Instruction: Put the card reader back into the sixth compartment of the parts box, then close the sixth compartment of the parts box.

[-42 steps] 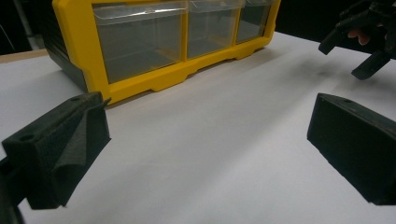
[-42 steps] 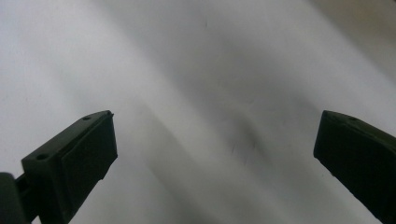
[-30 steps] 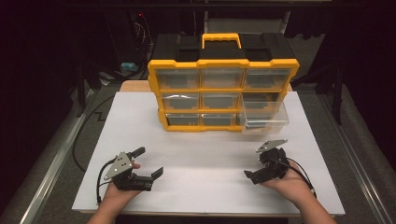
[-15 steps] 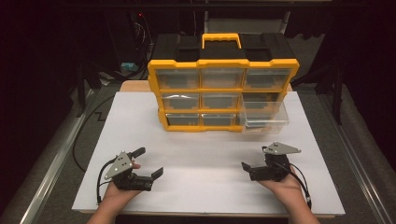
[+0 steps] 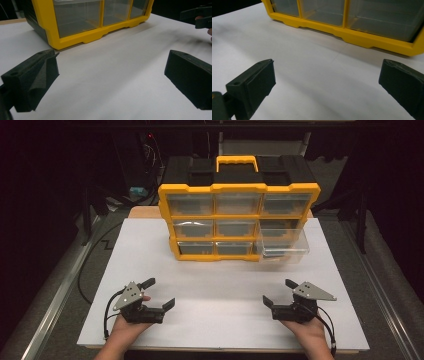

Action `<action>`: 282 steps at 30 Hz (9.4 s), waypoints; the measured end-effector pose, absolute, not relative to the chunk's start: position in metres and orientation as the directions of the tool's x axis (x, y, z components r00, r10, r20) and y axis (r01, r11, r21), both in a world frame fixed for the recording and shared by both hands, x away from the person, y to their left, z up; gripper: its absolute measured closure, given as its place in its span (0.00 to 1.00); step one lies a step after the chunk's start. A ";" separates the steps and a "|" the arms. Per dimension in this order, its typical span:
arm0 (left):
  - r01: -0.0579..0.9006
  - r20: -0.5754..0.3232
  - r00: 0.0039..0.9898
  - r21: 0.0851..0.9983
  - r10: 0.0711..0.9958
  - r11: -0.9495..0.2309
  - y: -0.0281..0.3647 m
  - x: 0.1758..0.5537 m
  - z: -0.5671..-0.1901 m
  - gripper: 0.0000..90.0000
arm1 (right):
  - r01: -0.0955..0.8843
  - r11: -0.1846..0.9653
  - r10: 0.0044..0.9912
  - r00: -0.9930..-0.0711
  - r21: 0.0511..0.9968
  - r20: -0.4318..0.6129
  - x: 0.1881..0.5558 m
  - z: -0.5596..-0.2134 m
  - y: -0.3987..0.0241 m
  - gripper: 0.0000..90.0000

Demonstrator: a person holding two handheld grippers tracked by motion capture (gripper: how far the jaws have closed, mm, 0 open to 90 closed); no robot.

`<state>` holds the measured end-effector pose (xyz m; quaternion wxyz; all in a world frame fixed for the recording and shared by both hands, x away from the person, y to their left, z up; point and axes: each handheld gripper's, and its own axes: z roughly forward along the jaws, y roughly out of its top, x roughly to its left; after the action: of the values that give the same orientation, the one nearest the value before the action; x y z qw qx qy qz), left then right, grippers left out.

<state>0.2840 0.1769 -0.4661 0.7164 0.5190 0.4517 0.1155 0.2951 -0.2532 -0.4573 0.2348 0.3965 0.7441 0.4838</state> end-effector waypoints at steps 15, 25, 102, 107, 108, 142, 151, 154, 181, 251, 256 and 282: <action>0.314 -0.540 0.534 0.841 0.651 0.440 0.180 0.288 -0.466 0.00 | 0.345 0.187 0.829 -0.558 0.920 0.041 0.293 -0.457 -0.263 0.02; 0.315 -0.548 0.527 0.836 0.650 0.449 0.179 0.289 -0.466 0.00 | 0.336 0.208 0.831 -0.556 0.919 0.015 0.291 -0.458 -0.262 0.07; 0.303 -0.528 0.553 0.848 0.644 0.436 0.178 0.288 -0.467 0.00 | 0.297 0.215 0.853 -0.521 0.930 -0.031 0.289 -0.457 -0.259 1.00; 0.300 -0.527 0.554 0.848 0.644 0.436 0.178 0.289 -0.467 0.00 | 0.276 0.222 0.853 -0.520 0.935 -0.049 0.290 -0.454 -0.254 1.00; 0.300 -0.528 0.554 0.848 0.643 0.437 0.178 0.289 -0.467 0.00 | 0.274 0.220 0.856 -0.515 0.936 -0.051 0.290 -0.454 -0.253 1.00; 0.295 -0.520 0.574 0.852 0.632 0.434 0.179 0.287 -0.467 0.00 | 0.165 0.187 0.866 -0.494 0.968 -0.083 0.299 -0.413 -0.242 1.00; 0.294 -0.517 0.578 0.853 0.631 0.430 0.179 0.286 -0.467 0.00 | 0.140 0.172 0.871 -0.483 0.975 -0.085 0.301 -0.404 -0.242 1.00; 0.294 -0.517 0.579 0.854 0.631 0.430 0.179 0.286 -0.467 0.00 | 0.130 0.172 0.872 -0.481 0.976 -0.090 0.301 -0.401 -0.242 1.00; 0.290 -0.521 0.582 0.851 0.625 0.439 0.179 0.285 -0.465 0.00 | 0.098 0.164 0.887 -0.450 0.982 -0.103 0.310 -0.379 -0.242 1.00; 0.295 -0.535 0.583 0.840 0.612 0.455 0.179 0.285 -0.464 0.00 | 0.162 0.211 0.925 -0.352 0.964 -0.143 0.396 -0.365 -0.231 1.00; 0.296 -0.537 0.583 0.839 0.610 0.456 0.179 0.285 -0.464 0.00 | 0.175 0.209 0.928 -0.345 0.962 -0.139 0.404 -0.365 -0.230 1.00; 0.296 -0.538 0.583 0.839 0.609 0.458 0.179 0.285 -0.464 0.00 | 0.211 0.182 0.891 -0.449 0.960 -0.071 0.344 -0.383 -0.236 0.63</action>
<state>0.2847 0.1788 -0.4638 0.7292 0.5096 0.4440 0.1075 0.3440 -0.2365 -0.3832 0.3407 0.3994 0.6893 0.4992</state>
